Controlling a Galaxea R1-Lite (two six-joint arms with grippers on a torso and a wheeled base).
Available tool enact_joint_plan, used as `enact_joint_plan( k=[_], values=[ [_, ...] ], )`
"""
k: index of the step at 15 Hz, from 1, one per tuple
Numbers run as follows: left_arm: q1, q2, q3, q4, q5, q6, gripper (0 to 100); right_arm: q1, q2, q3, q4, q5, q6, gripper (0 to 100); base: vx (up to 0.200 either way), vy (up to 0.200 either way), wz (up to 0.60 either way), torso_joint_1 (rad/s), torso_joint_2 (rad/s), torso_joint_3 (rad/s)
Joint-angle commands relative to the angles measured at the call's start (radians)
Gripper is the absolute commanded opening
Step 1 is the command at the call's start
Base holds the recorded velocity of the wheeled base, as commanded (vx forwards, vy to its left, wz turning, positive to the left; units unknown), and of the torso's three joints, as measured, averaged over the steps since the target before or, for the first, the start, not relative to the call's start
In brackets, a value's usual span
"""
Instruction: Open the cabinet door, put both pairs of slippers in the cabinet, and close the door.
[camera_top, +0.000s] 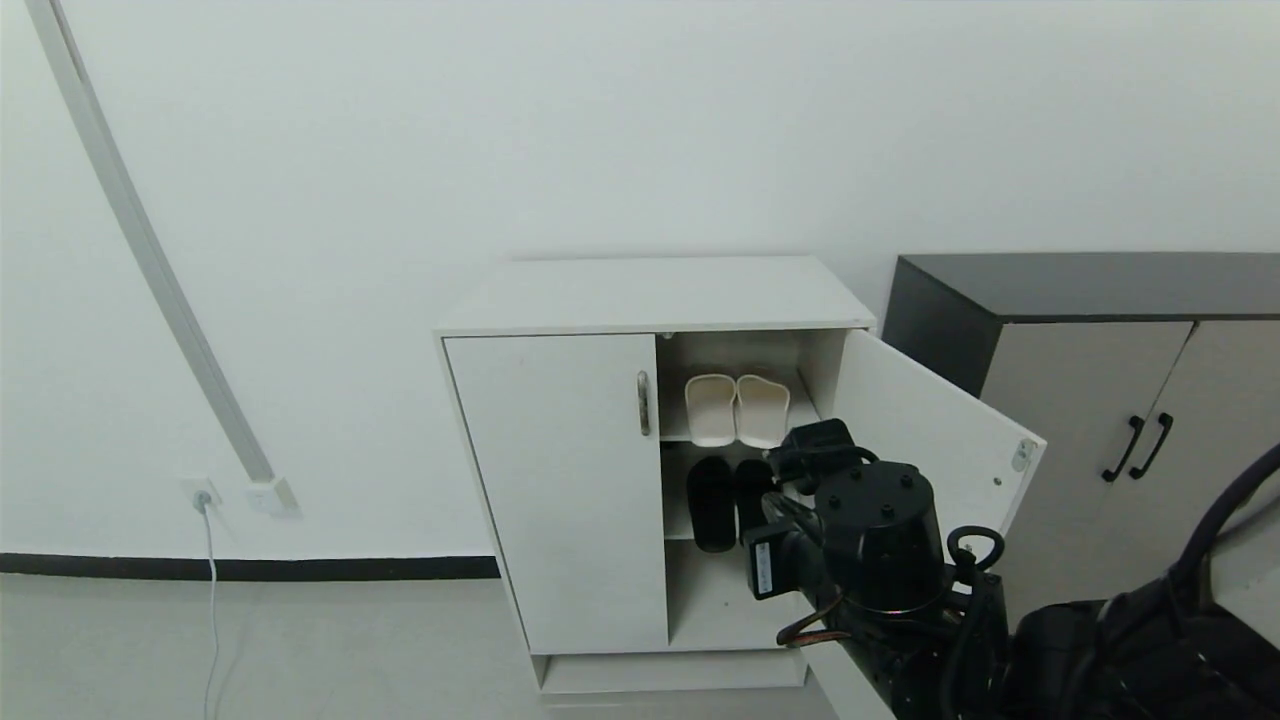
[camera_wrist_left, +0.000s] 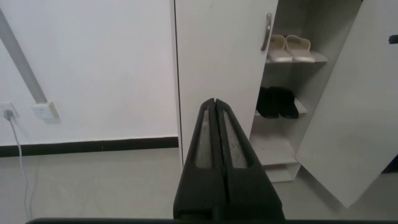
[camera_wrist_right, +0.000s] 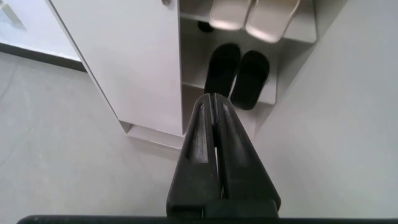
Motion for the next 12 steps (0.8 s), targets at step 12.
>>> enact_joint_plan(
  k=[12],
  values=[
    [0.000,0.001,0.000,0.000,-0.001,0.001,0,0.000,-0.004,0.007,-0.002,0.001,0.000,0,0.000,0.000,0.00,0.235,-0.55,-0.322]
  ],
)
